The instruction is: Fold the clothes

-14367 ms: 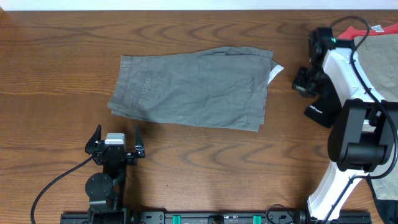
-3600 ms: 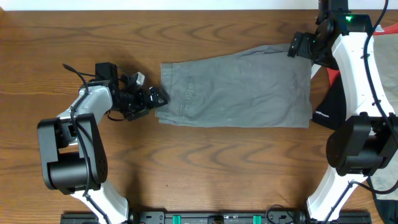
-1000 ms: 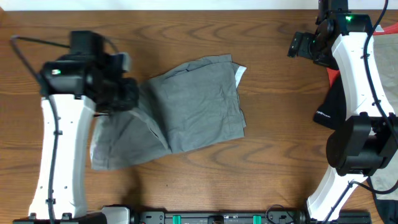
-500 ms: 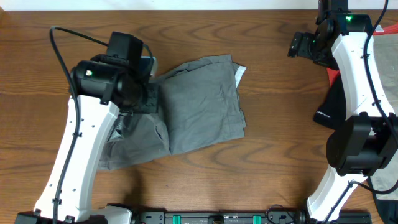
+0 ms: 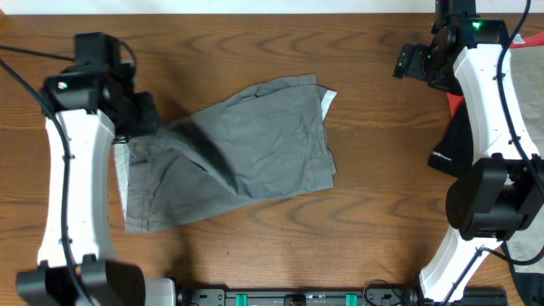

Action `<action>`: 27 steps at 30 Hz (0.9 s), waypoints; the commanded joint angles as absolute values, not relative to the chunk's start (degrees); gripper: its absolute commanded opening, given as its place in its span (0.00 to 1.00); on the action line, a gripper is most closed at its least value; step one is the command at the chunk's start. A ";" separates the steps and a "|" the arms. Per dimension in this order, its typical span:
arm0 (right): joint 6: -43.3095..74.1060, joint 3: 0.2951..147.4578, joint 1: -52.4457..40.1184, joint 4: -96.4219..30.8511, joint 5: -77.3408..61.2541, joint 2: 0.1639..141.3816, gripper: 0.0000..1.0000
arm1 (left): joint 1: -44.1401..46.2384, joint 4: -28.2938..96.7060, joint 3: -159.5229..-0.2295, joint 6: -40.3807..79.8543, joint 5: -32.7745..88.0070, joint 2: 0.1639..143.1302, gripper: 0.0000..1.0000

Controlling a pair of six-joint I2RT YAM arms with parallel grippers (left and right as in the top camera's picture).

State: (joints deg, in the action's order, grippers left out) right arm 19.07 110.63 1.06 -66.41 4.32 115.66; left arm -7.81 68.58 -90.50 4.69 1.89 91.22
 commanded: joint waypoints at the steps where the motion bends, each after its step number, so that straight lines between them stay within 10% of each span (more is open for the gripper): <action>1: 19.90 110.34 1.43 -66.46 4.27 115.50 0.99 | -9.72 69.67 -89.89 5.06 0.82 94.83 0.51; 16: 19.88 110.34 1.43 -66.46 4.27 115.50 0.99 | -14.66 71.31 -89.80 7.84 0.75 99.74 0.53; 21: 19.88 110.34 1.43 -66.46 4.27 115.50 0.99 | -19.03 68.97 -87.77 7.84 -2.24 100.79 0.74; 27: 19.88 110.34 1.43 -66.46 4.27 115.50 0.99 | -28.82 67.79 -87.48 9.67 9.50 105.32 0.78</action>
State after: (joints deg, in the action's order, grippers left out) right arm 19.07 110.63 1.06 -66.41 4.29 115.66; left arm -25.17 68.01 -88.36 8.82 2.96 102.98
